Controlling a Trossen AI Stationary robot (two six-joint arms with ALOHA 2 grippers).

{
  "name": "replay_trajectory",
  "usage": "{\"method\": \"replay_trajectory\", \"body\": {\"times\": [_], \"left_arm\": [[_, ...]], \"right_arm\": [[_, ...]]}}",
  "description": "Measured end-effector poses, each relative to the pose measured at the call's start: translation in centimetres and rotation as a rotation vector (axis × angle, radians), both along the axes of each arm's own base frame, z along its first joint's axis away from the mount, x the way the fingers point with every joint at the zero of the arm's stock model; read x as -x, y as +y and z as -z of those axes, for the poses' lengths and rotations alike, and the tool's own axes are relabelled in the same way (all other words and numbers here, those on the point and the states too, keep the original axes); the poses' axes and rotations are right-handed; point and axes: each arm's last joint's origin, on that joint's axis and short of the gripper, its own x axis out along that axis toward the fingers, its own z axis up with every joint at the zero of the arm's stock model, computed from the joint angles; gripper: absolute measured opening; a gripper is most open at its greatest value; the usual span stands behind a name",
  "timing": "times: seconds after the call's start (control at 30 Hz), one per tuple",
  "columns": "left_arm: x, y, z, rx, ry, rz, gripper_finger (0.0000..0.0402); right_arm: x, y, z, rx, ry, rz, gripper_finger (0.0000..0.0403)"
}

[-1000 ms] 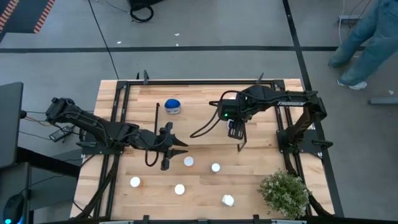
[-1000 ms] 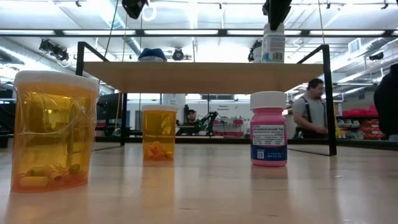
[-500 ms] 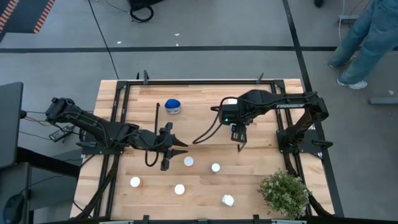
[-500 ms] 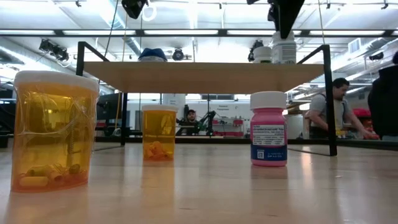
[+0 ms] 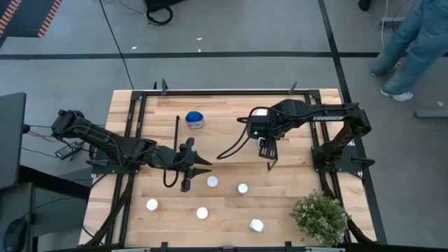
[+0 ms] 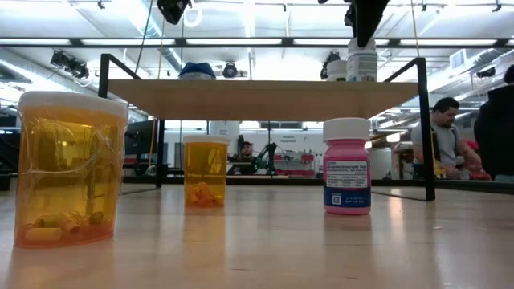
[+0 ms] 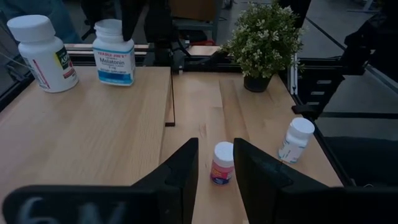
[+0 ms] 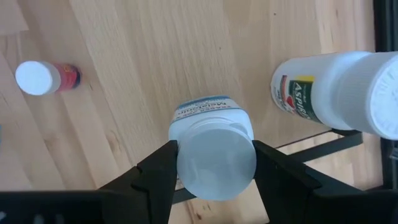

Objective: Pick and place medicine bottles onto shelf by color
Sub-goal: Put the blue and white medicine bottle on the shelf

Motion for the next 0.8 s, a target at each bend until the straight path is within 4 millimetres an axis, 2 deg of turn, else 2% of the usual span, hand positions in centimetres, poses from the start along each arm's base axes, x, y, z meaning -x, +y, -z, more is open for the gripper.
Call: {"method": "replay_trajectory", "body": {"times": [0.33,0.8], "left_arm": [[0.00,0.00,0.00,0.000,0.000,0.000,0.0107],[0.00,0.00,0.00,0.013,0.000,-0.004,0.0107]], "right_arm": [[-0.14,0.11,-0.02,-0.028,-0.014,-0.005,0.0203],[-0.19,0.10,-0.06,-0.023,-0.021,-0.005,0.0237]]}}
